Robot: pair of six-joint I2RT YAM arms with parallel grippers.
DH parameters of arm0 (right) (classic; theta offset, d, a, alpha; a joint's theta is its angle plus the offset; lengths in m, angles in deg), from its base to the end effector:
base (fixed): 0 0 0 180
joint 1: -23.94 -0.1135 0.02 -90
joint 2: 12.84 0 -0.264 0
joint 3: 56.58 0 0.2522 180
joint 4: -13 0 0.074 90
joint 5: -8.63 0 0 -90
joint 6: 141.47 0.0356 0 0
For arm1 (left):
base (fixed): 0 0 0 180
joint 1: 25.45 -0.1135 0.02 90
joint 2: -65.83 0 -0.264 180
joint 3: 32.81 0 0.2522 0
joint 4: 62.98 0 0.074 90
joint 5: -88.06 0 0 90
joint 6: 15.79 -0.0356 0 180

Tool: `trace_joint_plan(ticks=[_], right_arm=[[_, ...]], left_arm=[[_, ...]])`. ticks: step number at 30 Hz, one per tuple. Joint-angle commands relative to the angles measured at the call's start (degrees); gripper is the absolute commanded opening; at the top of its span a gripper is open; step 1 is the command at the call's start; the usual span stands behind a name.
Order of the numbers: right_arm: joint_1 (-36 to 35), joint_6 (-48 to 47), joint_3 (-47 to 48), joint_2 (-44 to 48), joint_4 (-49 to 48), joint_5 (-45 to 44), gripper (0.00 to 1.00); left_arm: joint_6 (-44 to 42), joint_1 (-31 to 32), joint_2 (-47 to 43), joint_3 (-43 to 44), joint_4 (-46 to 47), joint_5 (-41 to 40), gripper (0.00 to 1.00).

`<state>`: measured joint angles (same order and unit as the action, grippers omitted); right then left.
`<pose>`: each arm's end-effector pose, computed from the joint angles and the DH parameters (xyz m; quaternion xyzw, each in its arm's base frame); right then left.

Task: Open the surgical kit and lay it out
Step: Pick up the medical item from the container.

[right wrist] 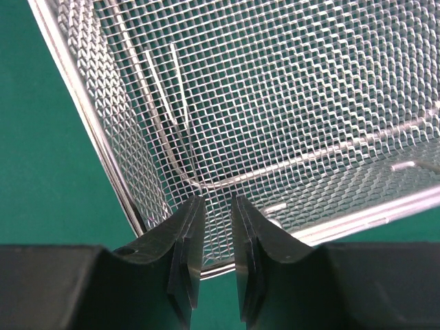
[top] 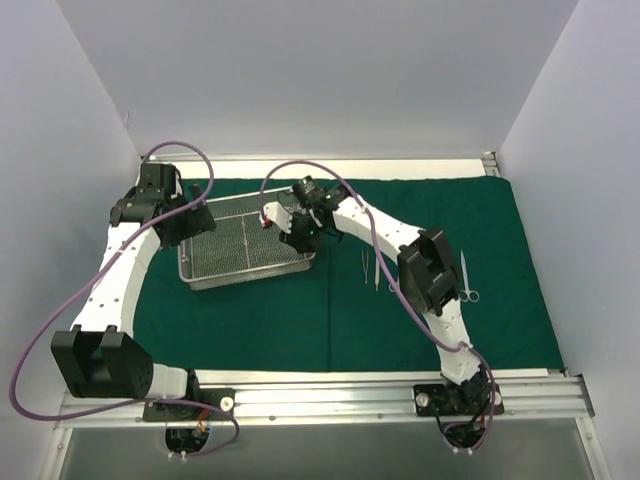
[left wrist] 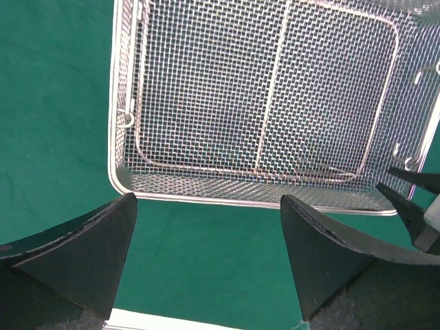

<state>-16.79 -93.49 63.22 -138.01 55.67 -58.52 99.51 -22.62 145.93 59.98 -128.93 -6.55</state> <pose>0.3658 0.3332 0.2263 -0.6582 0.6399 0.1810 0.3530 0.2859 -0.0113 0.3412 -0.1972 0.9276 -0.0395 0.3147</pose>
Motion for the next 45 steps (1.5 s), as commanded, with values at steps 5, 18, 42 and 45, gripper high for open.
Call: trace_joint_plan(ticks=[5,18,42,45], right_arm=[[0.74,-9.57,6.64,-2.63,7.83,9.66,0.22],[-1.72,-9.92,9.63,-9.04,8.45,12.13,0.15],[-1.81,-8.26,8.31,-14.23,6.25,11.69,0.08],[-1.46,-6.77,8.22,-14.49,5.2,11.43,0.03]], left_arm=[[0.89,-0.54,-3.71,-3.96,2.09,2.05,0.94],[0.89,-1.07,-7.5,-7.92,1.12,3.37,0.94],[-0.43,-1.16,-7.5,-9.76,2.35,2.75,0.94],[-0.25,-1.51,-7.41,-10.12,2.44,3.11,0.94]])
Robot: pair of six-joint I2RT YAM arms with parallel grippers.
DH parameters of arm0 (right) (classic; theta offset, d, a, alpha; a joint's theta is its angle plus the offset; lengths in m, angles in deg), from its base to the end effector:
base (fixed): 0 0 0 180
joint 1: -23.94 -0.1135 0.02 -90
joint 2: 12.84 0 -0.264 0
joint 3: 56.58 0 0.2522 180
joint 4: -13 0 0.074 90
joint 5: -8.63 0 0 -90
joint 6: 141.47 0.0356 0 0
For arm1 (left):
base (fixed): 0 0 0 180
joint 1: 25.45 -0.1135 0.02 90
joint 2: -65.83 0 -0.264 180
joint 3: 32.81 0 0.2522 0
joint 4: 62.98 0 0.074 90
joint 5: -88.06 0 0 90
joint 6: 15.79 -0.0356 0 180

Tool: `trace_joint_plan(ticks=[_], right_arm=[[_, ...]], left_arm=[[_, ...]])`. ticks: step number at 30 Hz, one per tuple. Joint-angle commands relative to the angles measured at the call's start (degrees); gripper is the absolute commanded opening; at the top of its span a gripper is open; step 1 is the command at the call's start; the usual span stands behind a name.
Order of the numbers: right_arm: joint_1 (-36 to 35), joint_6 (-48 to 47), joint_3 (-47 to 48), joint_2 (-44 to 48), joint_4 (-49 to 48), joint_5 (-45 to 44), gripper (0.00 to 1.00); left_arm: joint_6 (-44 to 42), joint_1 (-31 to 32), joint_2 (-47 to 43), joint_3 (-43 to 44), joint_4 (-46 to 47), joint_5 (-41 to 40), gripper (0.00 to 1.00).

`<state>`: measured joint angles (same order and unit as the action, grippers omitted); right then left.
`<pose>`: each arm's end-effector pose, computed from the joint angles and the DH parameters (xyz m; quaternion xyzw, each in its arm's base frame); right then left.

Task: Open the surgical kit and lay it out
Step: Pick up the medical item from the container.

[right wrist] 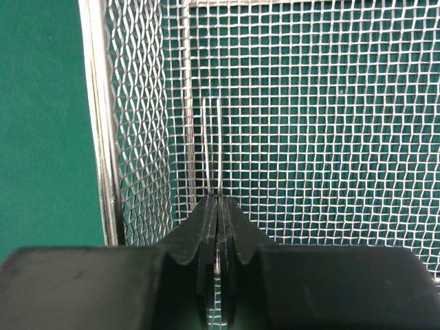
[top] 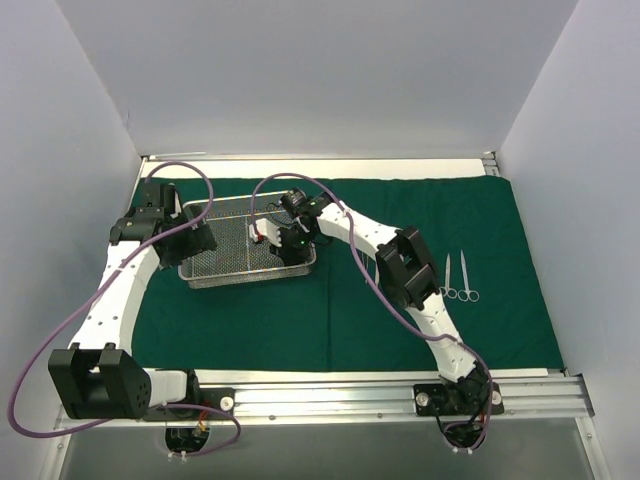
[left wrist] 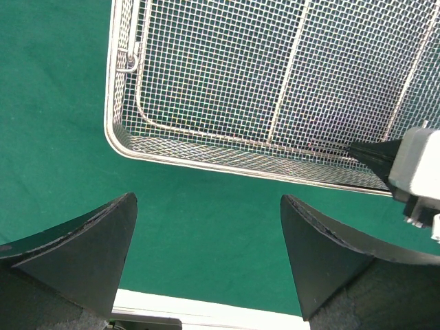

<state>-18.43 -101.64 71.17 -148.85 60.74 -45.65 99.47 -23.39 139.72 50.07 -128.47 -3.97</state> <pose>0.3680 0.3638 0.1753 -0.7197 0.5644 0.2737 0.2976 0.2562 -0.0080 0.3152 -0.1975 0.9368 -0.0516 0.2840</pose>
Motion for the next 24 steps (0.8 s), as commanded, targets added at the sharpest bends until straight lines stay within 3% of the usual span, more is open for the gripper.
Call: trace_joint_plan(ticks=[1,10,24], right_arm=[[0.36,2.09,0.35,-3.83,-0.14,-1.45,0.0],[3.52,11.05,4.39,-2.43,-4.71,0.13,0.0],[6.16,19.4,0.61,4.26,-10.07,4.79,0.0]], left_arm=[[-0.21,-1.01,-1.2,-0.48,2.07,0.61,0.94],[-0.21,-1.71,0.46,0.84,1.89,1.41,0.94],[0.85,-1.8,3.89,3.04,3.29,4.39,0.94]])
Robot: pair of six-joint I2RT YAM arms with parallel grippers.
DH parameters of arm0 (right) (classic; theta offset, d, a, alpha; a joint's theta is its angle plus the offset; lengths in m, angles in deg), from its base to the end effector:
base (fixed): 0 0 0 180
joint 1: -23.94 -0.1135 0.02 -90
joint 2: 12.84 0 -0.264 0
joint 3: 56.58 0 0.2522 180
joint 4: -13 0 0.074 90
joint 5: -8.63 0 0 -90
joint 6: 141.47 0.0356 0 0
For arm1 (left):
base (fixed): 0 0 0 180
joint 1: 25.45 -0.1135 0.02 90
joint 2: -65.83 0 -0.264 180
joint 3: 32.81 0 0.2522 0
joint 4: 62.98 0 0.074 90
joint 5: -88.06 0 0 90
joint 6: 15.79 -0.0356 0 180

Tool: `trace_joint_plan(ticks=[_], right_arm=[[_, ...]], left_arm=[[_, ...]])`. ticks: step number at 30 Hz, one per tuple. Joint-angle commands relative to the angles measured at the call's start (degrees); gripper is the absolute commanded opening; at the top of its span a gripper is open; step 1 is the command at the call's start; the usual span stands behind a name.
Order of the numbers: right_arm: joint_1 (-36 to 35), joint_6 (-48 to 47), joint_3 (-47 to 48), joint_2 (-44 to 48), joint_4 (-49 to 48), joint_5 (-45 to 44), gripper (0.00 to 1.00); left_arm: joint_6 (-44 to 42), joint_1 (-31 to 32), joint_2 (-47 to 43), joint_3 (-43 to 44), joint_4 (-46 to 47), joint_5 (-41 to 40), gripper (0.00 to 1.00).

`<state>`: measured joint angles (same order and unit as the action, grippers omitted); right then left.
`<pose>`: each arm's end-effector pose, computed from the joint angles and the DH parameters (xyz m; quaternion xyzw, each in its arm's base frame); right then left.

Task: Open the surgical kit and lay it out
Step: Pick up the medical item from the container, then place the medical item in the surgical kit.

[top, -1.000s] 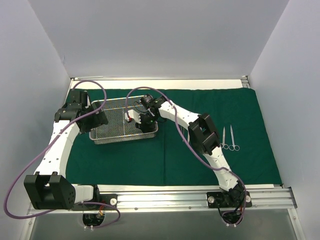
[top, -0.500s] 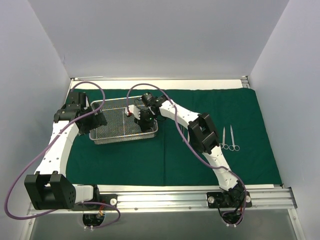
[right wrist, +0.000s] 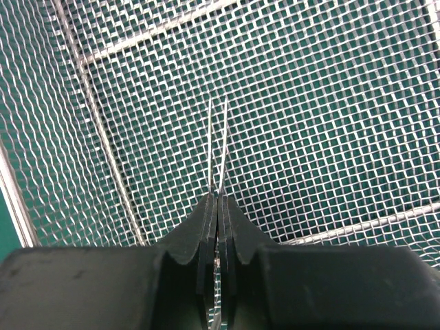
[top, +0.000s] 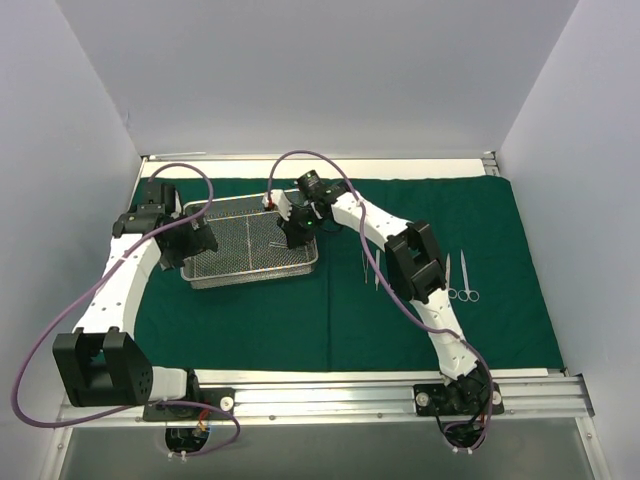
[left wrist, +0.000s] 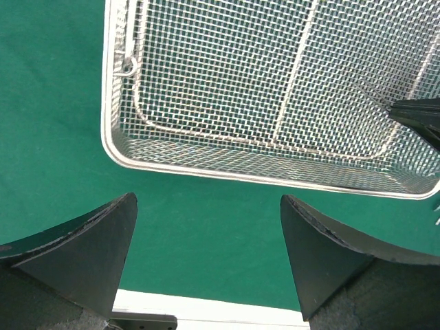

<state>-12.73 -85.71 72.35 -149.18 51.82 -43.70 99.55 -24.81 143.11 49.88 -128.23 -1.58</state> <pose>0.4135 0.3350 0.1894 -0.6075 0.6456 0.3070 0.3464 0.2680 -0.0032 0.3000 -0.2057 0.9434 -0.0614 0.2528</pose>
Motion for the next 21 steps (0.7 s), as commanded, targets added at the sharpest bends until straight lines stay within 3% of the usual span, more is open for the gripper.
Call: trace_joint_plan(ticks=[1,9,16,21], right_arm=[[0.45,3.83,-0.65,4.41,-1.59,2.76,0.0],[0.54,11.72,0.22,4.85,-6.33,2.41,0.0],[0.72,27.63,-1.61,9.5,-14.24,-1.8,0.0],[1.16,40.71,-3.46,13.28,-14.78,-5.94,0.0]], left_arm=[[0.85,-0.29,0.59,3.23,3.32,2.27,0.94],[0.41,-0.38,2.0,3.15,3.32,2.54,0.94],[-0.38,-0.38,3.76,3.41,2.53,2.89,0.94],[-1.26,-0.38,6.3,5.25,2.53,2.89,0.94]])
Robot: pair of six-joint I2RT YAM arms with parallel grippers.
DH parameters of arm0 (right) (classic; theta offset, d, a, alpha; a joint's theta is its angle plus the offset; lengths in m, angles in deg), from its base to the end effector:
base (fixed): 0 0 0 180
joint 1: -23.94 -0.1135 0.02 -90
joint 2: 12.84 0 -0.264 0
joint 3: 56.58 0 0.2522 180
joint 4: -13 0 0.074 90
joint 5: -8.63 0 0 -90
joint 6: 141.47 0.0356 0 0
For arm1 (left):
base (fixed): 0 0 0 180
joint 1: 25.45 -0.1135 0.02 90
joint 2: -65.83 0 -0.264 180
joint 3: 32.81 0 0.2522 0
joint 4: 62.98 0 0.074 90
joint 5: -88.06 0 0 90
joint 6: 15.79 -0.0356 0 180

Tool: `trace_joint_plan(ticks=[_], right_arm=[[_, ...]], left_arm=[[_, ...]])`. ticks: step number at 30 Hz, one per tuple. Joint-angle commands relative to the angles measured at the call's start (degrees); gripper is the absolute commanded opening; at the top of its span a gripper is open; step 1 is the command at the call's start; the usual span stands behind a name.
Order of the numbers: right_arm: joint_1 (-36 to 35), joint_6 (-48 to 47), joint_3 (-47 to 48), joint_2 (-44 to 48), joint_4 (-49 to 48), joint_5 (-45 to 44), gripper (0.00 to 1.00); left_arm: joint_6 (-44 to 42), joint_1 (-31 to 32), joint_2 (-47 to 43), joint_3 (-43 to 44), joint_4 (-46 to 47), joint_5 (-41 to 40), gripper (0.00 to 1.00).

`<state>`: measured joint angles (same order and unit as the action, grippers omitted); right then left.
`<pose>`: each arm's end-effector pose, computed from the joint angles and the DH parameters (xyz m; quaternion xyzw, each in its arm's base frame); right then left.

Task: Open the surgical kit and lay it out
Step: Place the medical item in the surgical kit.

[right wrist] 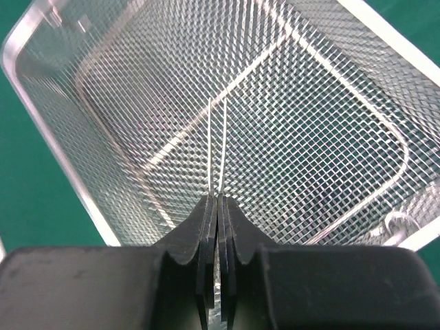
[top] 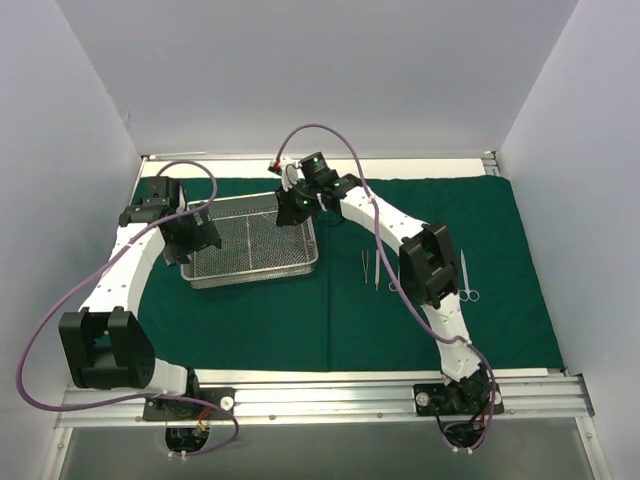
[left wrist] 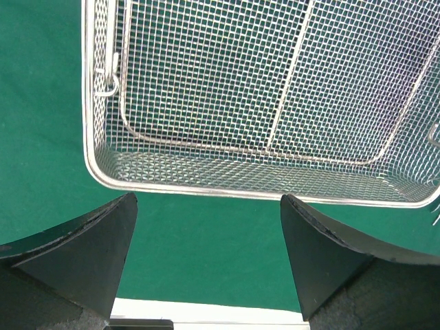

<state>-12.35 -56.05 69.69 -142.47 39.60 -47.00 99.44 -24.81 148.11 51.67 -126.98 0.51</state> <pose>0.4151 0.3297 0.2504 -0.4273 0.7235 0.3767 0.3899 0.2883 -0.0047 0.2882 -0.2014 0.9485 -0.0747 0.2327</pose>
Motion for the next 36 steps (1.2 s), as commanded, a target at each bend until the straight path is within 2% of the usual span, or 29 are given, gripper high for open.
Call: trace_joint_plan(ticks=[1,8,13,18,27,36], right_arm=[[0.79,12.04,-1.32,7.36,-2.64,-2.55,0.0],[2.72,23.37,-10.8,19.73,-2.21,-11.86,0.0],[4.56,33.04,-25.27,28.8,-3.43,-20.81,0.0],[7.46,40.86,-35.07,34.86,-1.77,-24.78,0.0],[8.7,43.69,-43.16,33.83,-2.56,-29.62,0.0],[7.99,41.41,-44.48,29.6,-1.33,-31.65,0.0]], left_arm=[[-1.41,-0.38,1.74,3.98,1.2,0.79,0.94],[-2.56,-1.42,6.31,6.35,0.58,0.44,0.94],[-2.21,-2.32,10.79,10.23,-0.21,2.63,0.94],[-1.5,-2.4,12.55,10.41,0.49,4.74,0.94],[-1.5,-2.32,13.26,10.23,0.49,6.15,0.94],[-1.85,-2.32,13.96,9.79,0.49,6.51,0.94]])
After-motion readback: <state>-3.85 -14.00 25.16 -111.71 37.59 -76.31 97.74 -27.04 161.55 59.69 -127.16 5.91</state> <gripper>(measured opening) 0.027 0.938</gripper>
